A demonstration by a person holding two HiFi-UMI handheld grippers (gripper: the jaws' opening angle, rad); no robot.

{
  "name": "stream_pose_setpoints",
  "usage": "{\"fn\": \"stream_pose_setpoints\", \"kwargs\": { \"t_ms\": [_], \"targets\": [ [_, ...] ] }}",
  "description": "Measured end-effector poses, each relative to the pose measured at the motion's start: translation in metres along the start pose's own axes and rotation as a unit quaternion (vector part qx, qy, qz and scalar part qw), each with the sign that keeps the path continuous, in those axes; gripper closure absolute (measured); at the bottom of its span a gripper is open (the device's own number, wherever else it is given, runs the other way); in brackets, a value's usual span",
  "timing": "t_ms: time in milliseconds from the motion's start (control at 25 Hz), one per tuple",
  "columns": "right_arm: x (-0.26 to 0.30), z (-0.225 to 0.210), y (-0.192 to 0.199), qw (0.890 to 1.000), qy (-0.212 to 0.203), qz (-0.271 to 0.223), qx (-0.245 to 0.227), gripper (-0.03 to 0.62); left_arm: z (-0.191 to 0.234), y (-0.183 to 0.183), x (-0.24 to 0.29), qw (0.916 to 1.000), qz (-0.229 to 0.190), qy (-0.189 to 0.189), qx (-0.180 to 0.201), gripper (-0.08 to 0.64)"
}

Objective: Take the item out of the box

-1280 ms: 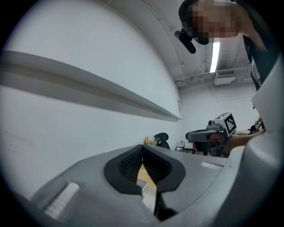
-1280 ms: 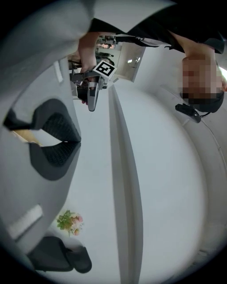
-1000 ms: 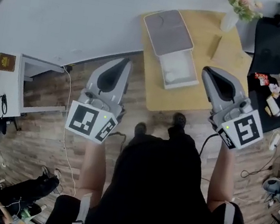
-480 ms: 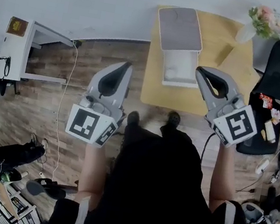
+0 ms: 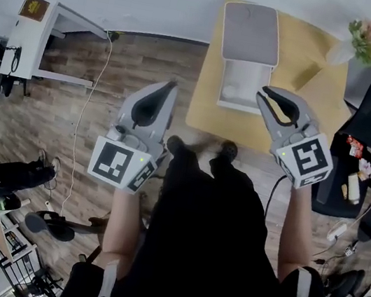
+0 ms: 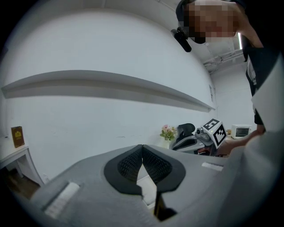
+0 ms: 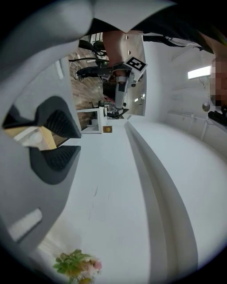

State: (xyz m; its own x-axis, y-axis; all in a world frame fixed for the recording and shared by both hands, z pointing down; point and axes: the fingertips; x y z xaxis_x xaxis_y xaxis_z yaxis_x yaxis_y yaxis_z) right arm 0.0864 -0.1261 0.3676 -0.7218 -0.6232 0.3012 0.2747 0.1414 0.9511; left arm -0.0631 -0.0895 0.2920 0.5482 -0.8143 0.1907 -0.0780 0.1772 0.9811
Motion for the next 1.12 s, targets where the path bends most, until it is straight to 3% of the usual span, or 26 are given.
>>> {"fn": "stream_pose_setpoints", "kwargs": {
  "t_ms": [440, 1120],
  "targets": [
    [0.041, 0.009, 0.059, 0.995, -0.06, 0.068, -0.031, 0.501, 0.005, 0.015, -0.001, 0.9992, 0.007, -0.032, -0.022, 0.551],
    [0.106, 0.027, 0.165, 0.971, -0.124, 0.189, -0.082, 0.468, 0.023, 0.051, 0.011, 0.9959, 0.036, -0.05, -0.066, 0.551]
  ]
}}
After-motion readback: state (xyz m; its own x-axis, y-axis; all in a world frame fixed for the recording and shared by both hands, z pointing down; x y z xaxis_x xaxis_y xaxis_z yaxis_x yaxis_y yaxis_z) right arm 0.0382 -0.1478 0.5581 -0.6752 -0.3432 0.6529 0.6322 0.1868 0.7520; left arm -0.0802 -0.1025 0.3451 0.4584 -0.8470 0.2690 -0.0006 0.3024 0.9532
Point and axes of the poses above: the fingertips, and each gripper's own axes: x forward along the fingers, z to its left, y out of its underside, and after that the axes turned 8 degrees about y, right-handed
